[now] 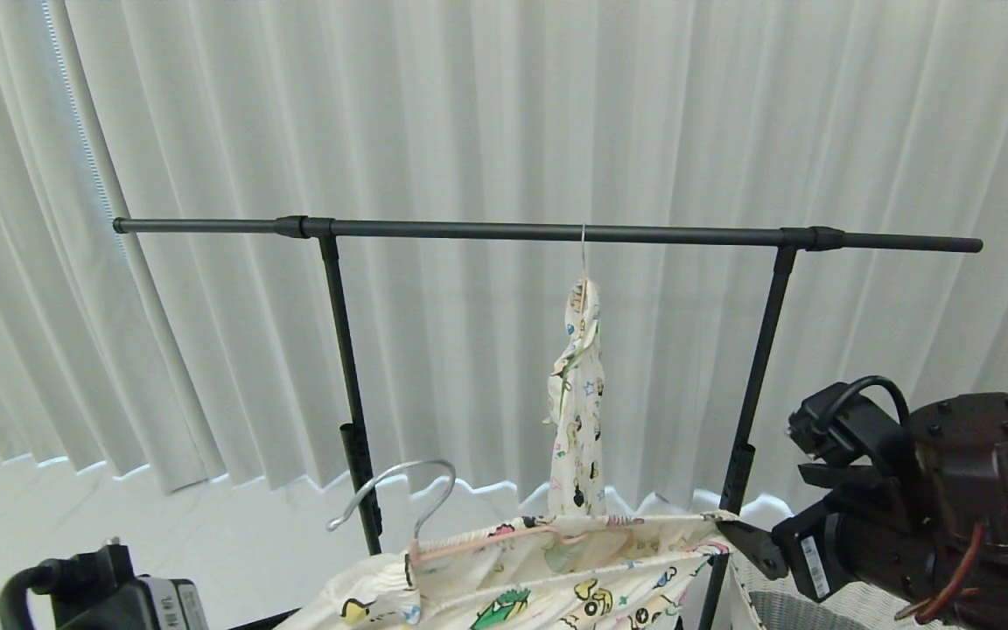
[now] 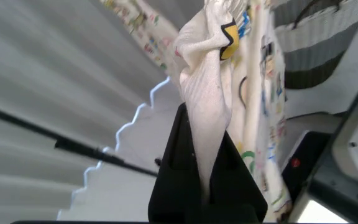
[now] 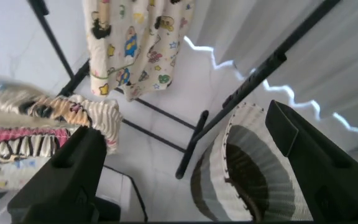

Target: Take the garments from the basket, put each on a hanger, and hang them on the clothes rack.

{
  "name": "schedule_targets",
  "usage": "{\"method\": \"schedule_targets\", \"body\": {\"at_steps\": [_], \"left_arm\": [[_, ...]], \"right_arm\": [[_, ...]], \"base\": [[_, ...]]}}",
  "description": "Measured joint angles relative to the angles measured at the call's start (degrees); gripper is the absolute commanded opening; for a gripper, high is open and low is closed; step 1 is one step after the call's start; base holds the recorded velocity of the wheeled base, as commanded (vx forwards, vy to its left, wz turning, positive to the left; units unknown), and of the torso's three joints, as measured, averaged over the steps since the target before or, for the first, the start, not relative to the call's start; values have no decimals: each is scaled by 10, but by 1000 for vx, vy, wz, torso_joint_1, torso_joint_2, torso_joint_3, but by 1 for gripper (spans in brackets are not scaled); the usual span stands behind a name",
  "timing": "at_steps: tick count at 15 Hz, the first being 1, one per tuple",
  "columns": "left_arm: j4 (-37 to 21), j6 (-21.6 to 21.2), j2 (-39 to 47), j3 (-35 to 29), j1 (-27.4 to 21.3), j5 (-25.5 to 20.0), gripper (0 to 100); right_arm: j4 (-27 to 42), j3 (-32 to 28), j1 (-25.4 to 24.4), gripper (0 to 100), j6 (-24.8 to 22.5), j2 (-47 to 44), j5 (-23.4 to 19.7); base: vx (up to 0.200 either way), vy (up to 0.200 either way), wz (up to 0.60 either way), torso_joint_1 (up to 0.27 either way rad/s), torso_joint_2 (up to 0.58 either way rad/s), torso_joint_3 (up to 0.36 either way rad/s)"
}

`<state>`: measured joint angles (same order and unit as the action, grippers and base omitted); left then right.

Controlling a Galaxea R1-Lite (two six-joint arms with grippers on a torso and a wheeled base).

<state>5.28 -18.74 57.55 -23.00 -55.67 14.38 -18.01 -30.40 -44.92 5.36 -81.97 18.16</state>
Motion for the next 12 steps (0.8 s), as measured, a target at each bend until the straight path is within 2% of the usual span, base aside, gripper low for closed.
{"method": "schedule_targets", "body": {"at_steps": [3,5,8,12], "left_arm": [[6,6,18,-12,5,1,0],[5,6,22,-19,4,-22,0],[6,6,21,-22,-11,-55,0],[7,6,34,-25,-67,-61,0]], "right_arm": [[5,1,-61,100,-16,27,-50],[7,0,-113,100,-43,42,-107],[6,-2,-132,100,-130,49,-154],[3,-26,-136,100,-281,34,-246]], "base": [[0,0,0,0,0,0],[0,0,0,0,0,0],[0,0,0,0,0,0],[0,0,0,0,0,0]]}}
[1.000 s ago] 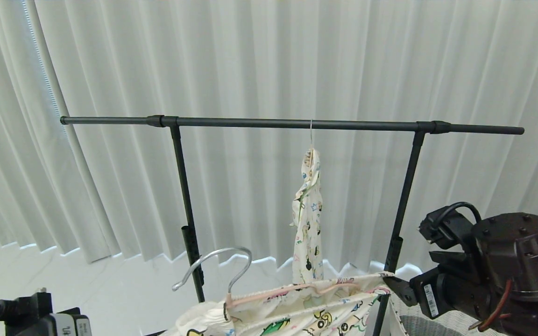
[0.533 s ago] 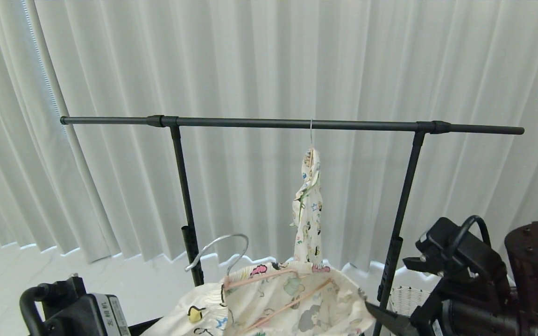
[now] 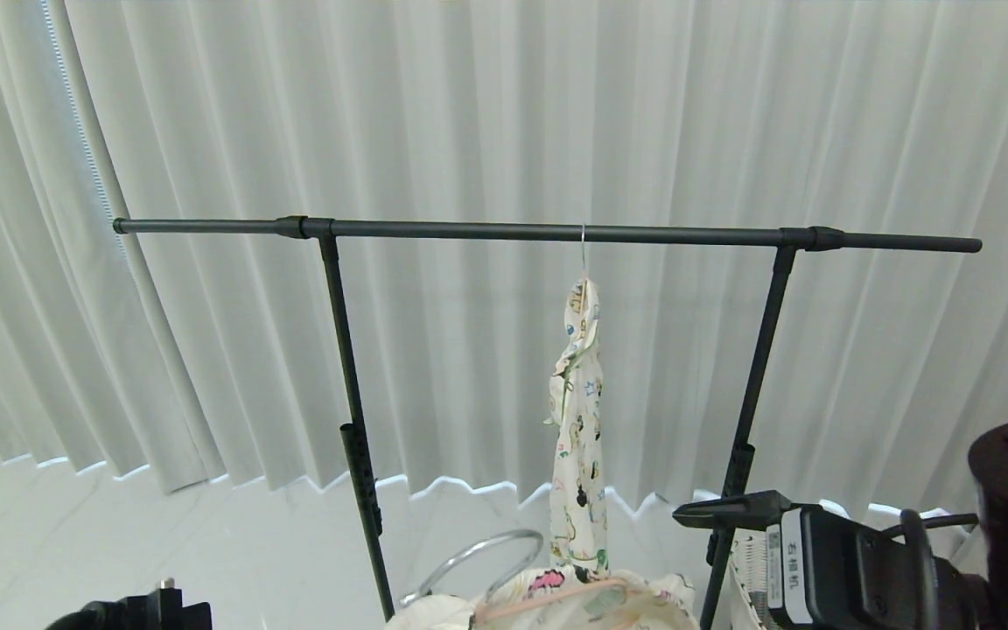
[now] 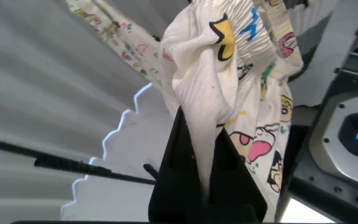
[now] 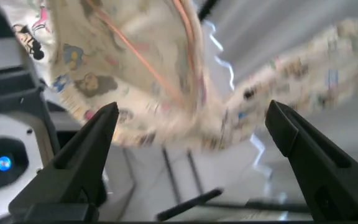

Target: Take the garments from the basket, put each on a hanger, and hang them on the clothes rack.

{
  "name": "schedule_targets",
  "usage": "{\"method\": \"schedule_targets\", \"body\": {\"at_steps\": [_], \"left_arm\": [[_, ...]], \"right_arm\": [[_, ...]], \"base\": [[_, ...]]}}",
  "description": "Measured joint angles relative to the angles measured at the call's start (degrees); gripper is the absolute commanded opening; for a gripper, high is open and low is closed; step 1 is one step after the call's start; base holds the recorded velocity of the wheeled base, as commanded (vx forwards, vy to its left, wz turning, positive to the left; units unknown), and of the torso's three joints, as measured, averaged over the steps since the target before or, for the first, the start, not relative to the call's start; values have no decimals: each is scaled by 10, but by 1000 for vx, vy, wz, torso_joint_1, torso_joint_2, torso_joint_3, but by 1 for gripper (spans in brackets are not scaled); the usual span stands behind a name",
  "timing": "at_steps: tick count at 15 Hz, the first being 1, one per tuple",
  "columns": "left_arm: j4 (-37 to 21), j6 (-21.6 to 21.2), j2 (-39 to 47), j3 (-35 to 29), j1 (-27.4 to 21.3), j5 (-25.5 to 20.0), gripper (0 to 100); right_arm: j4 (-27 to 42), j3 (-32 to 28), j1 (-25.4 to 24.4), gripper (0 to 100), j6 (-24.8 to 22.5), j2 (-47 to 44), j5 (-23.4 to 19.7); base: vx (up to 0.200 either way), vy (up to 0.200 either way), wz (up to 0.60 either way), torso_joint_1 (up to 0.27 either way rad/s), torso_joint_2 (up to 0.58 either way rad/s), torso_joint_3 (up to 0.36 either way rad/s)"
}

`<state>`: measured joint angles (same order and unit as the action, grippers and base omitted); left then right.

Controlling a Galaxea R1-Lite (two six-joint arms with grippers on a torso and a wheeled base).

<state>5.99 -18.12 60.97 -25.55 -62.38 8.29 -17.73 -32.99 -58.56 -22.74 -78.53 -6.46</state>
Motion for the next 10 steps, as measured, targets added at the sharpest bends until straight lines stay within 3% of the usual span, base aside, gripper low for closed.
{"method": "schedule_targets", "body": {"at_steps": [4,10], "left_arm": [[56,-1,27,-3,-26,0,0],[61,-5,47,-3,-41,0,0]], "right_arm": [[0,-30,-12,100,-48,-42,-44],[0,-36,-19,100,-53,-72,-47]], "base": [[0,0,0,0,0,0],[0,0,0,0,0,0]]}}
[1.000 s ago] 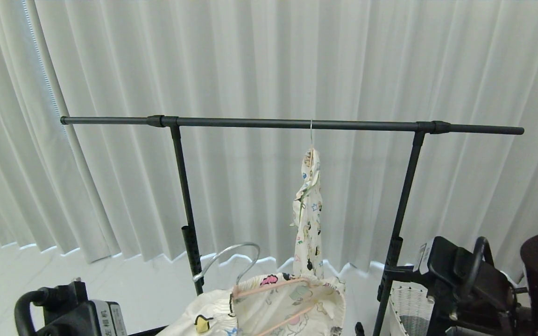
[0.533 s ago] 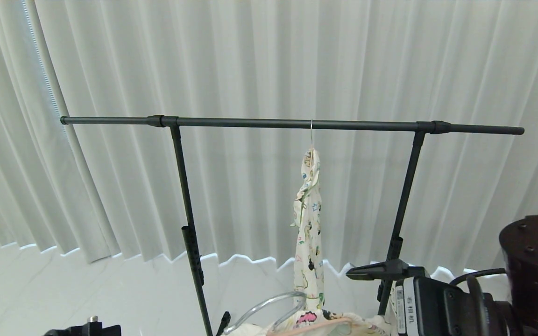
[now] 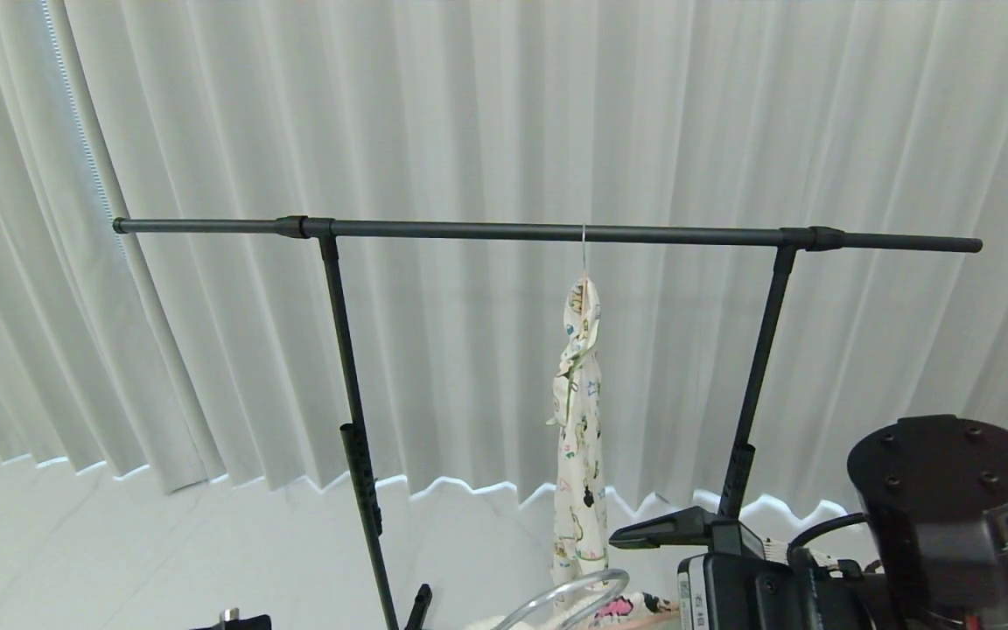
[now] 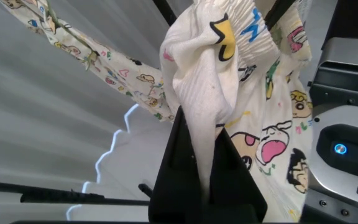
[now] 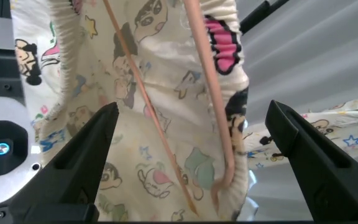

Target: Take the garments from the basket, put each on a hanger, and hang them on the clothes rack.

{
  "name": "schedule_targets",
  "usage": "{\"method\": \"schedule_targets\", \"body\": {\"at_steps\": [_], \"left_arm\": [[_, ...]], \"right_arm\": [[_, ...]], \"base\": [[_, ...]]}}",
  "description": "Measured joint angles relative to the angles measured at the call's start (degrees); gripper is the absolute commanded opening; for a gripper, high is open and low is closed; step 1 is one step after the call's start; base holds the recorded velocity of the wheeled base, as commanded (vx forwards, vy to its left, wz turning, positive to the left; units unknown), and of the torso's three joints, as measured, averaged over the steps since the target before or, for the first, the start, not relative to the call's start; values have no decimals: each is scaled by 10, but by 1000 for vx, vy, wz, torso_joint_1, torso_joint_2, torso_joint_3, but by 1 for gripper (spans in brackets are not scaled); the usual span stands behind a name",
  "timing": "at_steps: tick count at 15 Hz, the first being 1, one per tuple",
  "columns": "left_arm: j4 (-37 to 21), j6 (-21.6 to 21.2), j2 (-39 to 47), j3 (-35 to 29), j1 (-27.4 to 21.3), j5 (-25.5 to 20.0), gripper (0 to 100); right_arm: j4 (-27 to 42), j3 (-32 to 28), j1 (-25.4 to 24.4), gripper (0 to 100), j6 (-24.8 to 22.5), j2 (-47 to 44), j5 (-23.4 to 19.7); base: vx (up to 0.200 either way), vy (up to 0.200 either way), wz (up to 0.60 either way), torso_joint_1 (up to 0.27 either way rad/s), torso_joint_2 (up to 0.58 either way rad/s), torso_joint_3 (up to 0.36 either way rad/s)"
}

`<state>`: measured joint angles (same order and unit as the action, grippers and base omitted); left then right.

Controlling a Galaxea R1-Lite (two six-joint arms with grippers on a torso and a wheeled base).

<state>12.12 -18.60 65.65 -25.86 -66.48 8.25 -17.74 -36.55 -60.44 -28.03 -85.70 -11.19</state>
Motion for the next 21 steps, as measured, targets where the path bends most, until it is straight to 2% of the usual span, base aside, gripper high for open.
{"method": "schedule_targets", "body": {"at_steps": [5,6,15,16,20,21], "left_arm": [[1,0,1,-1,-14,0,0],[1,0,1,-2,-14,0,0],[1,-1,0,-1,-15,2,0],[1,-1,0,-1,-15,4,100],[1,4,2,0,-8,7,100],[1,4,2,1,1,8,100]], "right_arm": [[-1,0,0,100,0,-16,1],[-1,0,0,0,0,-18,2],[-29,1,5,0,1,-20,5],[-32,1,5,0,0,-19,5],[-35,2,9,0,-4,-8,5],[-35,3,16,0,-20,-4,5]], "base": [[0,0,0,0,0,0],[0,0,0,0,0,0],[0,0,0,0,0,0],[0,0,0,0,0,0],[0,0,0,0,0,0],[0,0,0,0,0,0]]}}
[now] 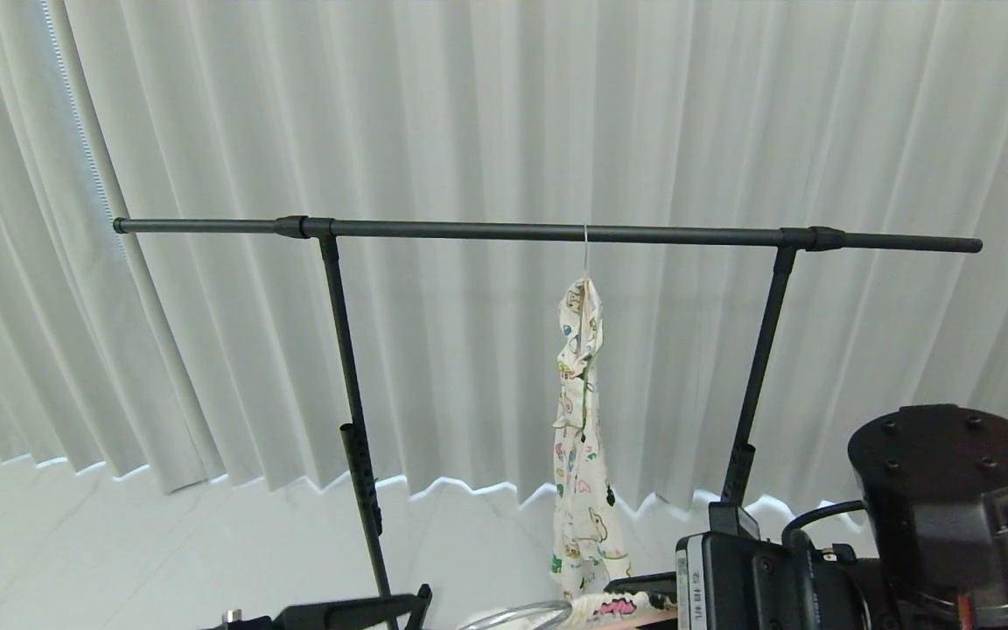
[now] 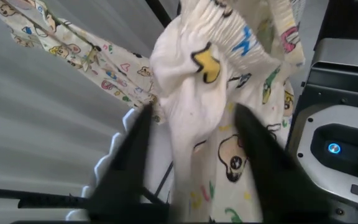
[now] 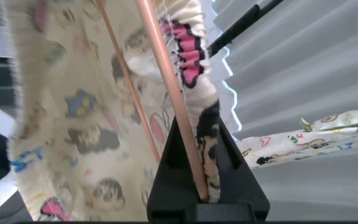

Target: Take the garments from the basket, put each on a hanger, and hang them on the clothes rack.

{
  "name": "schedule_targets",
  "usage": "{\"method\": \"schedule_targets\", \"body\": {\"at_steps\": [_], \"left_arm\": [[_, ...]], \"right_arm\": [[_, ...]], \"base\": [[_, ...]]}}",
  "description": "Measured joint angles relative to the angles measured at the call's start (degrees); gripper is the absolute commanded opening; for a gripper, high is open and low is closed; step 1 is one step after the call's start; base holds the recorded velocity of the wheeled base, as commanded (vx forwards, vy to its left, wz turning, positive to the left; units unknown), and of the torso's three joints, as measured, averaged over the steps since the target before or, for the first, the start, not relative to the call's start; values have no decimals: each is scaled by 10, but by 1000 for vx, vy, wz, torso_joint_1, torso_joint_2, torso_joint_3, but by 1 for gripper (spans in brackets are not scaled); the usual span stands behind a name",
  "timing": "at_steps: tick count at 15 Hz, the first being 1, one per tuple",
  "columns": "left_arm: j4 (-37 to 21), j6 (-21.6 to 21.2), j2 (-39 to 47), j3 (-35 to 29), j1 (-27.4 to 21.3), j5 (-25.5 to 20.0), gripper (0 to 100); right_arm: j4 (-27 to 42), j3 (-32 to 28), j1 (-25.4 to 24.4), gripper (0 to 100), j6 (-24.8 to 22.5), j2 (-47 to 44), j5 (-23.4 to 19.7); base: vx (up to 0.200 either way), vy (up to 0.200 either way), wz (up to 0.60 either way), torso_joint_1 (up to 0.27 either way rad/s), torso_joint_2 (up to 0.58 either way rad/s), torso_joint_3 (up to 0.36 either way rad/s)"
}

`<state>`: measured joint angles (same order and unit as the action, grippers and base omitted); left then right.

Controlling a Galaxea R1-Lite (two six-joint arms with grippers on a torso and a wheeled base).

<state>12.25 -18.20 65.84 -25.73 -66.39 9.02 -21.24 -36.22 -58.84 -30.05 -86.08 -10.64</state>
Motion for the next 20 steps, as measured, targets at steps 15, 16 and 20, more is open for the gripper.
{"method": "schedule_targets", "body": {"at_steps": [15,16,20], "left_arm": [[-1,2,-60,138,259,-1,100],[0,3,-60,141,271,-2,100],[0,36,-63,143,289,-6,100]], "right_arm": [[-30,-2,155,0,-107,66,-69],[-31,-3,154,0,-107,69,-74],[-30,-6,147,0,-95,84,-82]], "base": [[0,0,0,0,0,0],[0,0,0,0,0,0],[0,0,0,0,0,0]]}}
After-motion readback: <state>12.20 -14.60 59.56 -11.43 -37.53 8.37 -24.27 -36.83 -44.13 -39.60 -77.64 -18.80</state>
